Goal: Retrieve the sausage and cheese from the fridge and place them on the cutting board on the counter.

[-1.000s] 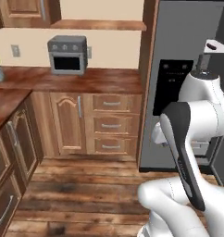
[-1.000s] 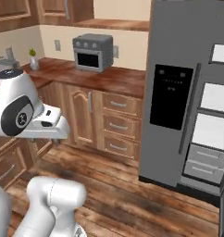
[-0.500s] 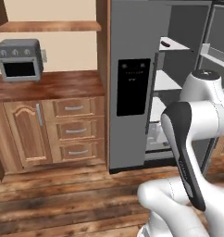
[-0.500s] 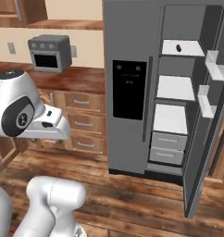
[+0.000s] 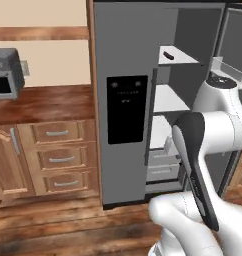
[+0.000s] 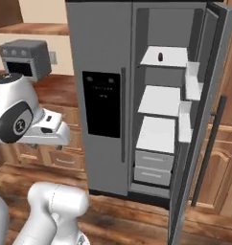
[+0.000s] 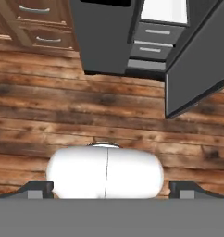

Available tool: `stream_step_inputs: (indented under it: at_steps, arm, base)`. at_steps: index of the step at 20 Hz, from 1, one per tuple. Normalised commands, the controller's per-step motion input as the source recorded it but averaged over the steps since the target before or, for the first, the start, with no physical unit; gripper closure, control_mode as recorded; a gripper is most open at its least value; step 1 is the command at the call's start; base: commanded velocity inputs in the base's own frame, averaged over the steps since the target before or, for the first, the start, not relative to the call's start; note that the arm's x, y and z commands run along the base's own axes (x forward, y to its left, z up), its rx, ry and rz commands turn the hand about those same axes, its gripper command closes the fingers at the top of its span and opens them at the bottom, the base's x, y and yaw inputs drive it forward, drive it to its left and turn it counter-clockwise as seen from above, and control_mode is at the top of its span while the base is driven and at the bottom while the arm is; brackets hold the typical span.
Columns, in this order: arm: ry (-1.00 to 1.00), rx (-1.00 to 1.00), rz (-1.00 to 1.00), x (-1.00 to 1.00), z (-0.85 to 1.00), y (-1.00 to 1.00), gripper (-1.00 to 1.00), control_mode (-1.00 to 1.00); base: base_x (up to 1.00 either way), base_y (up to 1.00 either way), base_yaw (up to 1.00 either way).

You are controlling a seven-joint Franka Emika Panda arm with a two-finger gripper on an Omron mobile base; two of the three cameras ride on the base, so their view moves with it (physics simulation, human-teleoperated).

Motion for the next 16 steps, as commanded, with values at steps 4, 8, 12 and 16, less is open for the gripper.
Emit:
stream_step_inputs:
  at_steps: [4, 8, 12, 16]
  arm:
    - [0.00, 0.00, 0.00, 0.00, 0.00, 0.00, -1.00, 1.00]
    - [0.00, 0.00, 0.00, 0.00, 0.00, 0.00, -1.00, 1.00]
    - [0.00, 0.00, 0.00, 0.00, 0.00, 0.00, -1.00, 1.00]
    - [0.00, 0.00, 0.00, 0.00, 0.00, 0.00, -1.00, 1.00]
  base:
    - [1.00, -0.66, 0.01]
    - [0.97, -0.36, 0.00]
    - [0.47, -0.11, 0.03]
    - [0.21, -0.54, 0.00]
